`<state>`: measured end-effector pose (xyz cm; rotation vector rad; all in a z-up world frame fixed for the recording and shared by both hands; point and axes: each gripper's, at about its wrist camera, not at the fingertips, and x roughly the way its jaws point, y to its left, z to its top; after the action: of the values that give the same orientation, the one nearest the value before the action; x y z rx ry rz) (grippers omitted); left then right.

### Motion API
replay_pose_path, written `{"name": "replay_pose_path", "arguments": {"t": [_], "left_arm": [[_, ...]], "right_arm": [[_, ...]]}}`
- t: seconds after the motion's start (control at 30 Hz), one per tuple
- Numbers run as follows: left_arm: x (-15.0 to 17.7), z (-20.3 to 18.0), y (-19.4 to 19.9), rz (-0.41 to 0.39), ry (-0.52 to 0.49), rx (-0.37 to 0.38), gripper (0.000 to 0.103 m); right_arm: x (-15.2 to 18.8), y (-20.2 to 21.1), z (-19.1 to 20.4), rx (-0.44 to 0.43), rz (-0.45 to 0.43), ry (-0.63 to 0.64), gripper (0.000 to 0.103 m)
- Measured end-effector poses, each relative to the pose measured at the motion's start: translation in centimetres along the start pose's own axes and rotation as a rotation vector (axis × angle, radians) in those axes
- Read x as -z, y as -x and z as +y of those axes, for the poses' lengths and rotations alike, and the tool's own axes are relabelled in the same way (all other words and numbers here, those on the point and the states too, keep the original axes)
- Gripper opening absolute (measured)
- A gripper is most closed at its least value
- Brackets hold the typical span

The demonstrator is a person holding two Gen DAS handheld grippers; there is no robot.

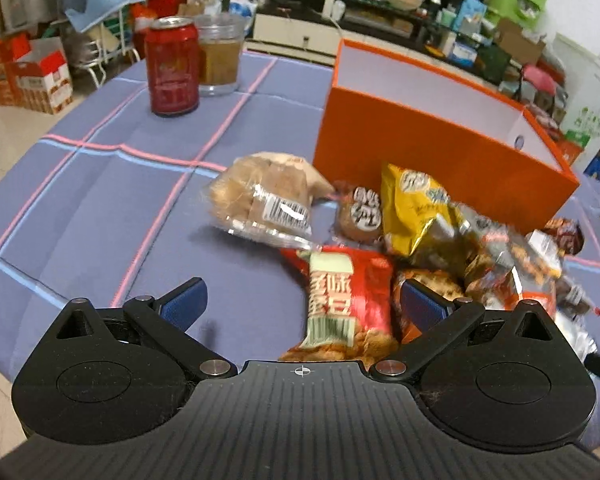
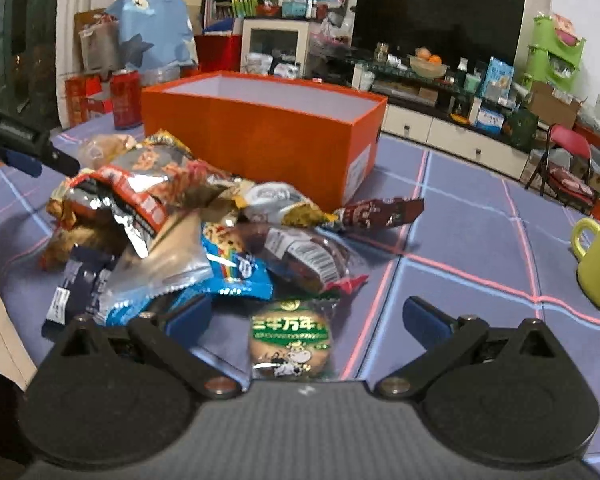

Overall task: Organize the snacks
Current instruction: 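Reach both grippers toward the snack pile beside the orange box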

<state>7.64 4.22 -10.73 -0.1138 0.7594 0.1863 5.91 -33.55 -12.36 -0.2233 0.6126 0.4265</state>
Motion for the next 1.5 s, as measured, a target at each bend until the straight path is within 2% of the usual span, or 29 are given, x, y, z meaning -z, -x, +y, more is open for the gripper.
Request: {"name": "replay_pose_path", "arguments": {"t": [0.13,0.2,0.27,0.47,0.7,0.83,0.9,1.0,1.07,1.17,1.27,1.3,1.33,1.4,1.5], "left_arm": [[0.2,0.9,0.5,0.025,0.040,0.028,0.092],[0.5,1.1,0.3,0.040,0.049,0.044,0.092],[0.8,1.4,-0.1,0.045,0.042,0.029,0.092],[1.7,1.3,-0.6,0.075,0.041,0.052,0.092],[2.1,0.0,-0.8,0.119,0.071,0.108,0.092],[2.2,-0.5,-0.9,0.114,0.068,0.110,0.092],[2.1,-0.7,-0.8,0.102,0.059,0.092,0.092],[1.9,-0.6,-0.7,0.084,0.052,0.062,0.092],[2.0,-0.6,-0.5,0.080,0.042,0.052,0.092],[2.0,-0.5,-0.4,0.081,0.021,0.040,0.092],[2.0,-0.4,-0.2,0.084,0.015,0.057,0.092],[2.1,-0.4,-0.3,0.082,0.010,0.059,0.092],[2.2,-0.5,-0.3,0.082,0.007,0.063,0.092],[2.3,-0.7,-0.5,0.086,0.001,0.075,0.092],[2.2,-1.1,-0.8,0.079,0.002,0.102,0.092]], "right_arm": [[-0.1,-0.5,-0.1,0.007,0.050,-0.018,0.102],[-0.2,-0.9,0.0,-0.007,0.074,-0.016,0.098],[-0.2,-1.1,0.0,-0.009,0.078,-0.017,0.097],[-1.7,0.4,-0.3,-0.014,-0.064,-0.027,0.098],[-3.6,-0.6,0.9,-0.048,-0.096,-0.069,0.100],[-4.9,-0.9,3.1,-0.140,-0.128,-0.173,0.101],[-5.8,-1.4,4.3,-0.216,-0.120,-0.242,0.101],[-7.3,-2.8,6.2,-0.239,-0.069,-0.344,0.102],[-8.2,-3.8,7.4,-0.216,-0.036,-0.375,0.102],[-8.9,-5.4,9.0,-0.123,0.035,-0.407,0.102],[-9.0,-6.9,9.7,-0.063,0.085,-0.422,0.096],[-9.0,-7.3,9.7,-0.051,0.106,-0.413,0.086],[-8.9,-7.6,9.7,-0.058,0.127,-0.406,0.072],[-8.6,-7.9,9.4,-0.083,0.144,-0.403,0.064],[-8.6,-7.3,8.9,-0.110,0.143,-0.370,0.059]]}}
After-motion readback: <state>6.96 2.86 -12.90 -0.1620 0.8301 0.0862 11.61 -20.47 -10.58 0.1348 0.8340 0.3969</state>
